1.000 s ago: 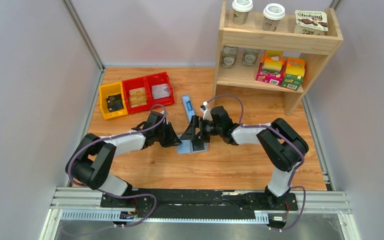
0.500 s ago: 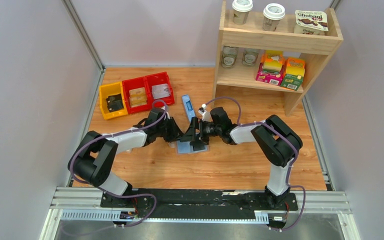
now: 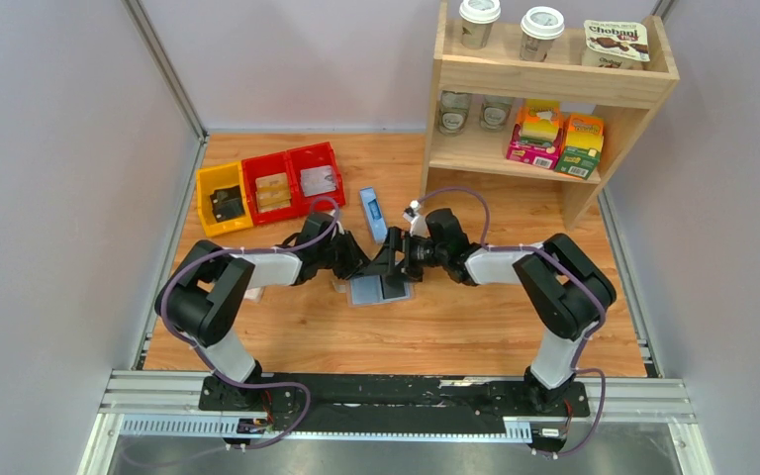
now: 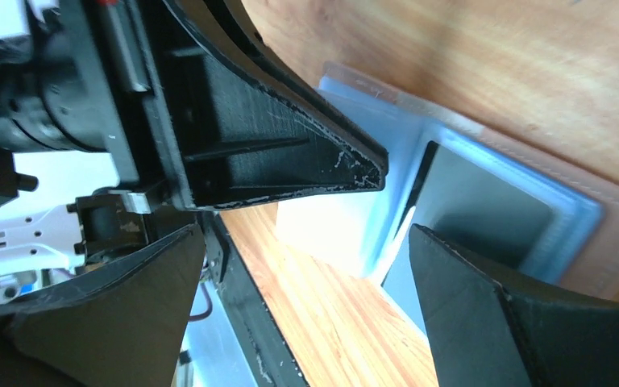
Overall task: Take the credit cards out of the card holder
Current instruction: Remove the credit card from the card holder.
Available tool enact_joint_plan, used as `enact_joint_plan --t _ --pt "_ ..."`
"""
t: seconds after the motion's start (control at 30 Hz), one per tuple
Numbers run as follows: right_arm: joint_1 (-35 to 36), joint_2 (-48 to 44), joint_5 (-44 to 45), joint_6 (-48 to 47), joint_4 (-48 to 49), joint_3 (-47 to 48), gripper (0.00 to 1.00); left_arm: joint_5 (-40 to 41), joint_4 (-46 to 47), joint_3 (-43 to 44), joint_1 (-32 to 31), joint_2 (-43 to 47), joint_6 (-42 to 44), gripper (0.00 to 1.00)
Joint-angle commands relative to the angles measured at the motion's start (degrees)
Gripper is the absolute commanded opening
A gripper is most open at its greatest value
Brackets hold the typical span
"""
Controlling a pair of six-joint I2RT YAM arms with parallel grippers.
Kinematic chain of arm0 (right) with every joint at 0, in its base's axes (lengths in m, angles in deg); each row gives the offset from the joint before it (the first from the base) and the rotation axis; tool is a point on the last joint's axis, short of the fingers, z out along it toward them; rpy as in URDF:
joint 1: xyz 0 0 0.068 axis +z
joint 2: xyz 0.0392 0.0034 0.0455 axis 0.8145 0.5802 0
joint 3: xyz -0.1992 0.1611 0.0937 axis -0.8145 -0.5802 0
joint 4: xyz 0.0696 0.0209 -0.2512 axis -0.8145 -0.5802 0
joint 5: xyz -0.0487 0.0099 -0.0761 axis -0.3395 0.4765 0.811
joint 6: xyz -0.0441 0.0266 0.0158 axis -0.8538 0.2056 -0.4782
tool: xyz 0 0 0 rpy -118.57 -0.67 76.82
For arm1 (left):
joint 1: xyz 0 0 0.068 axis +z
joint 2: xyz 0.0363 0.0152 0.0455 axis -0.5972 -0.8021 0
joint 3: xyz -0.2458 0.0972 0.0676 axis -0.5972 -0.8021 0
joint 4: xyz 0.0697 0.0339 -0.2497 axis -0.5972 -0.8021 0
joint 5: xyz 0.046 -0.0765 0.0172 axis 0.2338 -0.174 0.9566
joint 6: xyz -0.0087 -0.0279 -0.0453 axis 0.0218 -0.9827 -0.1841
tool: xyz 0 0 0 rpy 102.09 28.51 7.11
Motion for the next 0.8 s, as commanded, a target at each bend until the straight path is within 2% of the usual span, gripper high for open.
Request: enact_joint_plan --t 0.0,0.23,0.77 --pt "-0.88 -7.01 7.72 -6.45 -7.48 0.28 1.00 -0.85 3.19 -1.97 -0.30 -0.82 -0.55 0.23" --pt "-0.88 -9.57 13.89 -11.56 -15.49 1.42 1.00 -1.91 3.81 -2.41 -0.30 -1.26 -0.19 0.25" --pt "-0.88 -6.23 10.29 -12.18 -16.55 2.21 1.00 -3.75 6.97 -4.08 -0.38 -3.20 -1.25 0.30"
